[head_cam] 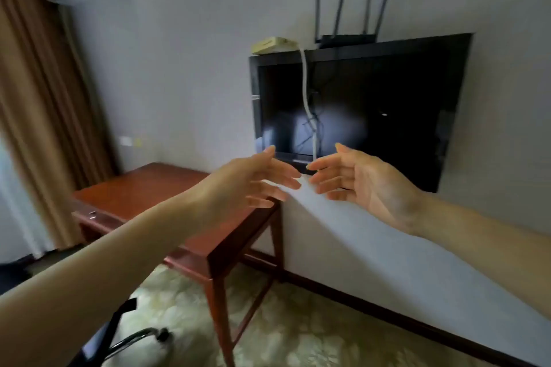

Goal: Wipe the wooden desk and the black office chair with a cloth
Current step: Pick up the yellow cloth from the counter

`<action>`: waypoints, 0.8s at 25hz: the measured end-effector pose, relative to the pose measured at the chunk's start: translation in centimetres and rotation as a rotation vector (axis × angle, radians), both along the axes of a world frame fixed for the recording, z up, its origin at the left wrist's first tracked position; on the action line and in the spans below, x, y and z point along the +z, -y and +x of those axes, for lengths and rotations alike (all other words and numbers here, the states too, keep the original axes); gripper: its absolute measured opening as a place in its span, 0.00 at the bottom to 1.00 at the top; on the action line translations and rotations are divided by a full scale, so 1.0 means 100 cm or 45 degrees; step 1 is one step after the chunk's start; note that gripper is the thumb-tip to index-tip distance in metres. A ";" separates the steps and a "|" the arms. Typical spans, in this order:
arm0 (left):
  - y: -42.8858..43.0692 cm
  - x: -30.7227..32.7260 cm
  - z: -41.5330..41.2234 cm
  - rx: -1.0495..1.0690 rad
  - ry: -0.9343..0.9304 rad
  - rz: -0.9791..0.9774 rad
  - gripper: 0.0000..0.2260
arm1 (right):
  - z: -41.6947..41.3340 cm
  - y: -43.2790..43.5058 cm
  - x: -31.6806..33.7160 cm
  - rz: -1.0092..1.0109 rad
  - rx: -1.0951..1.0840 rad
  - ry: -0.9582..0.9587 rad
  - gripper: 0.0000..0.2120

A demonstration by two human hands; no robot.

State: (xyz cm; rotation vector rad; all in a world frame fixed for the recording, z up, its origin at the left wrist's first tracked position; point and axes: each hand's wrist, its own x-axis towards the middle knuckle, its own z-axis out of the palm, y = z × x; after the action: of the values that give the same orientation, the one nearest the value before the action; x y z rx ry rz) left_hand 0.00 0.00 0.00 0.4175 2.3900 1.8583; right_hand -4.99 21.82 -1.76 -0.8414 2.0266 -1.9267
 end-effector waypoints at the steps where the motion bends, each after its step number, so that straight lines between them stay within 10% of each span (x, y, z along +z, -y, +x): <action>1: -0.016 -0.002 -0.009 -0.050 -0.009 0.000 0.21 | 0.002 -0.014 -0.001 -0.006 -0.031 0.004 0.25; 20: -0.561 -0.032 -0.138 -0.941 0.061 -0.050 0.19 | 0.033 -0.542 -0.034 -0.041 -1.091 0.189 0.24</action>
State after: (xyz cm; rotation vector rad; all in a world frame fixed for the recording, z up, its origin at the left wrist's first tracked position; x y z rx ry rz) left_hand -13.79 56.14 -3.16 1.0572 1.8487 1.4446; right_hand -1.69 76.06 -5.17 0.2466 2.4857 -2.3000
